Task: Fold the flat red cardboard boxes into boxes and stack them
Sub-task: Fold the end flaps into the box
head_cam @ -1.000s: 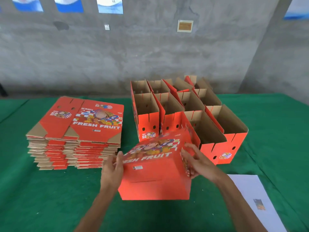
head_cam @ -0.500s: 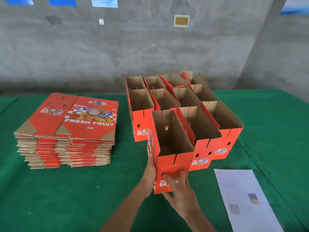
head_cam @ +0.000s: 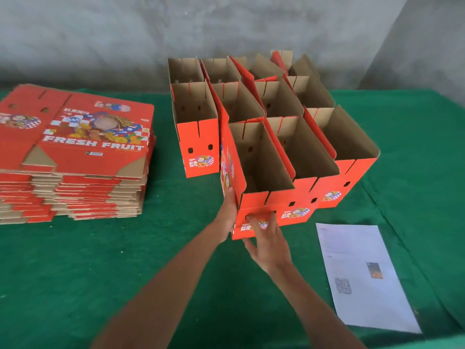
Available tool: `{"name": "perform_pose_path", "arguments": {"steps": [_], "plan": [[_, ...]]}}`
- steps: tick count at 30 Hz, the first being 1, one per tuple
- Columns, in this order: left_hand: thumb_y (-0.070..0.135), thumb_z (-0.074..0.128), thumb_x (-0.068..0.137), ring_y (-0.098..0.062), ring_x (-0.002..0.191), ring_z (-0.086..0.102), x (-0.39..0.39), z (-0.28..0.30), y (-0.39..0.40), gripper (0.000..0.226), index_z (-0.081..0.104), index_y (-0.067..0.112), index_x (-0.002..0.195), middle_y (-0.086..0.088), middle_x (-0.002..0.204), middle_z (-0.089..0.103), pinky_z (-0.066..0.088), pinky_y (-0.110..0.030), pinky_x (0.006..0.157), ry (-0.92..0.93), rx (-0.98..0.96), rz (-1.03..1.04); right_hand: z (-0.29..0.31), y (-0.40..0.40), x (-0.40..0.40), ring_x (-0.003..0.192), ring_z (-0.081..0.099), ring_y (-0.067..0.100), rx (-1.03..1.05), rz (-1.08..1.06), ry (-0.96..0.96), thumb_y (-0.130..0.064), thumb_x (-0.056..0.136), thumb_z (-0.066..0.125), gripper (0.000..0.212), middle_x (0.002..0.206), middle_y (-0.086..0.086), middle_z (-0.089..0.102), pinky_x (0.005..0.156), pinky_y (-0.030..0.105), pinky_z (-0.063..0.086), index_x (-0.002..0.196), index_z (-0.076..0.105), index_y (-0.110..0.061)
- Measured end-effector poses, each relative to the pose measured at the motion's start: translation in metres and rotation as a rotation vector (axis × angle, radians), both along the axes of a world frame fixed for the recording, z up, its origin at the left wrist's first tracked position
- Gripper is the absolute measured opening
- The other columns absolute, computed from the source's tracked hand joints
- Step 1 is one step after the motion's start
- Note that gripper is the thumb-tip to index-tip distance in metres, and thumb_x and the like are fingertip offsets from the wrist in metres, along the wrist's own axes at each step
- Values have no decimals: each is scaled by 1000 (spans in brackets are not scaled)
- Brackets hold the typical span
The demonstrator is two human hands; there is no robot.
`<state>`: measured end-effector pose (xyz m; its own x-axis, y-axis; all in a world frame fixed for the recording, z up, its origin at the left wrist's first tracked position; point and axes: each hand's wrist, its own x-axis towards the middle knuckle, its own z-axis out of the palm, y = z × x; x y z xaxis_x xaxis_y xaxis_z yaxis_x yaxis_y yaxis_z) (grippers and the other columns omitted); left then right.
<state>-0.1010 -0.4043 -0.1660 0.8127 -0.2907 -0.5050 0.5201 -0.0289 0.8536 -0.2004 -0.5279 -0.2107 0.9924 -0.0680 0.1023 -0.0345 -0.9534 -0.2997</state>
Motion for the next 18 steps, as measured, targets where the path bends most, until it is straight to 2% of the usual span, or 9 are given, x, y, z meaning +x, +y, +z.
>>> {"name": "perform_pose_path", "arguments": {"steps": [2,7,10,12,14,16,18], "plan": [[74,15,102,3,65,71,10,-2,-5,60,65,40,104,15,76,77,51,-15,45,4,-1,-2,-5,-5,10,122,54,38,-24,18,12,-46,94,64,58,141,21,31,88,42,60,144,38,-33],[80,12,98,0,82,71,31,-3,-4,62,64,47,107,16,85,78,50,-27,66,16,38,-9,-7,-7,34,129,50,39,-47,40,24,-47,96,63,62,143,24,29,101,43,54,147,31,-35],[77,11,99,4,73,71,34,1,-3,60,61,46,109,17,81,77,49,-26,63,-4,59,-15,-3,-6,38,135,46,39,-23,40,54,-43,98,61,61,148,23,23,105,44,52,150,29,-35],[74,14,102,-3,83,73,32,3,-4,59,62,42,111,9,96,79,53,-29,68,-15,46,-16,3,-6,33,136,46,38,0,49,84,-37,101,57,59,154,23,17,106,44,51,154,29,-35],[66,22,106,-17,105,70,28,6,-4,57,61,31,127,-5,121,72,56,-38,83,-51,57,-4,11,-7,24,131,53,38,17,47,107,-31,104,53,56,160,24,12,102,43,53,156,32,-33],[54,36,108,-18,105,65,22,8,2,48,57,20,135,-6,126,67,55,-37,81,-45,117,12,20,-9,14,118,64,36,5,-13,110,-31,106,48,50,162,25,21,93,42,57,156,40,-32],[43,48,107,-16,95,64,19,12,16,38,60,14,129,-4,116,67,54,-34,75,-92,173,-40,31,-5,9,106,71,28,-36,-105,113,-35,107,43,41,145,18,52,85,38,59,144,57,-25]]}}
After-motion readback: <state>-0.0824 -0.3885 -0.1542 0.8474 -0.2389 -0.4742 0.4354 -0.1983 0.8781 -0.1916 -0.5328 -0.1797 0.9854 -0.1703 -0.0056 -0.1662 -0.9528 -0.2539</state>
